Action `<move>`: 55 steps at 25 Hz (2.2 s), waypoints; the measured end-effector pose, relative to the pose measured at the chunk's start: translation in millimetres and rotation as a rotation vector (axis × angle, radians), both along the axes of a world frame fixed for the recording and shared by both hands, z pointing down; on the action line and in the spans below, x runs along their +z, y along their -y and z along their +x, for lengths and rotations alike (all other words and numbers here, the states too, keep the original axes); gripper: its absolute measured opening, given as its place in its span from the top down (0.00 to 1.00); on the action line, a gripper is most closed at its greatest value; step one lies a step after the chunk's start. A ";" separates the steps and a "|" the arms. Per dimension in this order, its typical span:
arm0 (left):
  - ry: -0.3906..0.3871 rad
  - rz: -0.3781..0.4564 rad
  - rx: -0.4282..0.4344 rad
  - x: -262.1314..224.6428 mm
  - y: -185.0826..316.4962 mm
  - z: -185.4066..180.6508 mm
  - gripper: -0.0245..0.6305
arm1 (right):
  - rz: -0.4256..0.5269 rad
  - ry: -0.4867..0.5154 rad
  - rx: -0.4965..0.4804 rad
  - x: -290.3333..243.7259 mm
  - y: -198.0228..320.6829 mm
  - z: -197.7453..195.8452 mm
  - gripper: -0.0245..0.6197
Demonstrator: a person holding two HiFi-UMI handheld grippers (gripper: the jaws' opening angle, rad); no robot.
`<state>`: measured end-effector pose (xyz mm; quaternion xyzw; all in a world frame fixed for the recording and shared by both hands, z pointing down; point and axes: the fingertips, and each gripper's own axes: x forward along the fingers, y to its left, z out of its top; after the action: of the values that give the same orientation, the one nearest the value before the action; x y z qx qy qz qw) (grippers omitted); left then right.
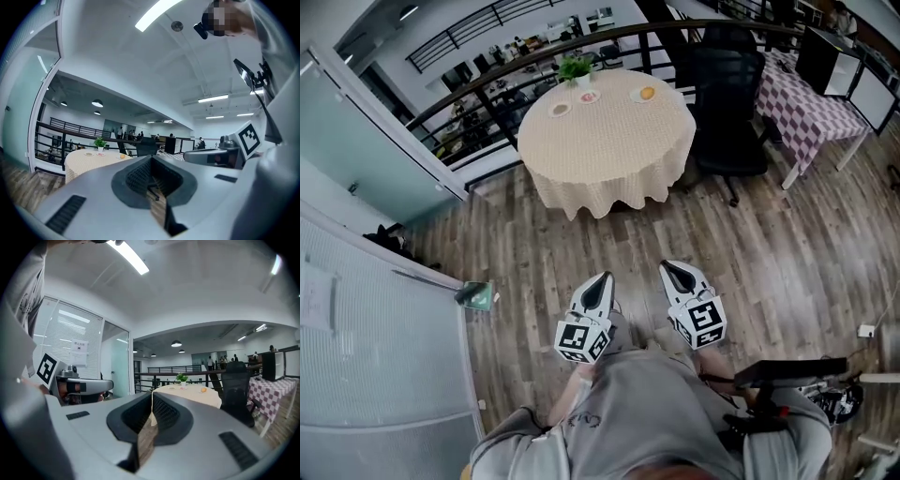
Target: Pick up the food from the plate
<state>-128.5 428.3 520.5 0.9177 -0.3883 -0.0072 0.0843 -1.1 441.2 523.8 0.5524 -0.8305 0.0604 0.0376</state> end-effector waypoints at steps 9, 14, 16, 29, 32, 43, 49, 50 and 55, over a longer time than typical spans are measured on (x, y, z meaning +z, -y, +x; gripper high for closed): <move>-0.021 -0.040 0.005 9.8 22.9 7.1 0.95 | -0.036 0.012 0.040 15.4 11.2 16.5 0.93; -0.030 -0.060 0.022 19.7 46.8 12.9 0.95 | -0.052 0.002 0.053 21.1 28.6 21.0 0.93; -0.030 -0.061 0.036 21.2 58.5 15.8 0.95 | -0.059 -0.006 0.061 22.2 36.7 23.4 0.93; -0.047 -0.098 0.114 40.7 163.9 27.3 0.95 | -0.129 -0.039 0.097 40.4 132.7 26.0 0.93; -0.040 -0.100 0.135 42.4 197.2 26.9 0.95 | -0.137 -0.057 0.080 39.5 164.2 17.1 0.93; -0.053 -0.121 0.166 27.3 310.0 20.3 0.95 | -0.159 -0.071 0.097 17.2 268.8 5.5 0.93; -0.058 -0.134 0.182 39.1 355.8 1.6 0.95 | -0.144 -0.109 0.109 12.4 309.6 -14.2 0.93; -0.061 -0.133 0.187 41.8 362.5 1.6 0.95 | -0.141 -0.113 0.116 13.7 314.5 -15.4 0.93; -0.097 -0.147 0.227 47.0 388.7 13.1 0.95 | -0.155 -0.101 0.152 20.6 331.7 -22.5 0.93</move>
<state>-115.4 39.6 567.4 0.9457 -0.2767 -0.0136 0.1701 -23.5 109.5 544.4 0.6116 -0.7761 0.0993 0.1176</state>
